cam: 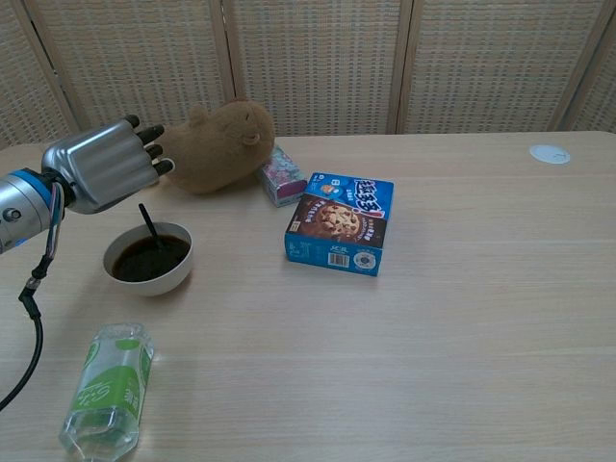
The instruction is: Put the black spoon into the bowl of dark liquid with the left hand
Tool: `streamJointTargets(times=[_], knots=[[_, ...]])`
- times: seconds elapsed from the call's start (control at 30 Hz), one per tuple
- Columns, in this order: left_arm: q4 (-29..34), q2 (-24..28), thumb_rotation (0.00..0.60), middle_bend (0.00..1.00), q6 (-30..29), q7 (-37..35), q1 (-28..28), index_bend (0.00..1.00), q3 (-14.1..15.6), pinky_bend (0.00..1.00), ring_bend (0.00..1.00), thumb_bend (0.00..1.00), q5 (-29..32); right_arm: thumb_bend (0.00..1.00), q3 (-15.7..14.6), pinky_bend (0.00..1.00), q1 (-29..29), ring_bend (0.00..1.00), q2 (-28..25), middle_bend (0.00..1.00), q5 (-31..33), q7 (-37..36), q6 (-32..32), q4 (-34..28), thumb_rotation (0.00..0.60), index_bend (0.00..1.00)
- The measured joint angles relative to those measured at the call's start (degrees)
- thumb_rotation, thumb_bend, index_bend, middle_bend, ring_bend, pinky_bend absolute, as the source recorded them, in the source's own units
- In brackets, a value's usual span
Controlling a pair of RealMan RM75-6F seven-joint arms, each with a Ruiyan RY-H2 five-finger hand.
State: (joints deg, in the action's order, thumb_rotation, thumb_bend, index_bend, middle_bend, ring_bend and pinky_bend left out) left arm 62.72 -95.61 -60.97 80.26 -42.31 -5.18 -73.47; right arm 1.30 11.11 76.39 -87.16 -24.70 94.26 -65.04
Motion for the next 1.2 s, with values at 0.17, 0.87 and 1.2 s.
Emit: streamJointTargets(times=[0.17, 0.87, 1.2], knots=[[3.9, 2.2, 0.600, 0.15, -2.9, -3.4, 2.6, 0.02, -0.9, 0.21, 0.01, 0.41, 2.2, 0.30, 0.1, 0.21, -0.3, 0.11, -0.4, 0.23, -0.2, 0.3, 0.0, -0.3, 0.600, 0.29], [19.9, 11.5, 0.600, 0.04, -16.0, -40.8, 19.0, 0.00, 0.0, 0.16, 0.00, 0.41, 4.1, 0.30, 0.5, 0.21, -3.5, 0.11, -2.4, 0.23, -2.1, 4.1, -1.3, -4.6, 0.600, 0.29], [24.0, 15.9, 0.600, 0.04, -22.9, -60.0, 26.2, 0.00, 3.6, 0.10, 0.00, 0.41, -3.8, 0.30, 0.7, 0.21, -4.4, 0.11, -3.5, 0.23, -2.5, 5.8, -1.3, -6.8, 0.600, 0.29]])
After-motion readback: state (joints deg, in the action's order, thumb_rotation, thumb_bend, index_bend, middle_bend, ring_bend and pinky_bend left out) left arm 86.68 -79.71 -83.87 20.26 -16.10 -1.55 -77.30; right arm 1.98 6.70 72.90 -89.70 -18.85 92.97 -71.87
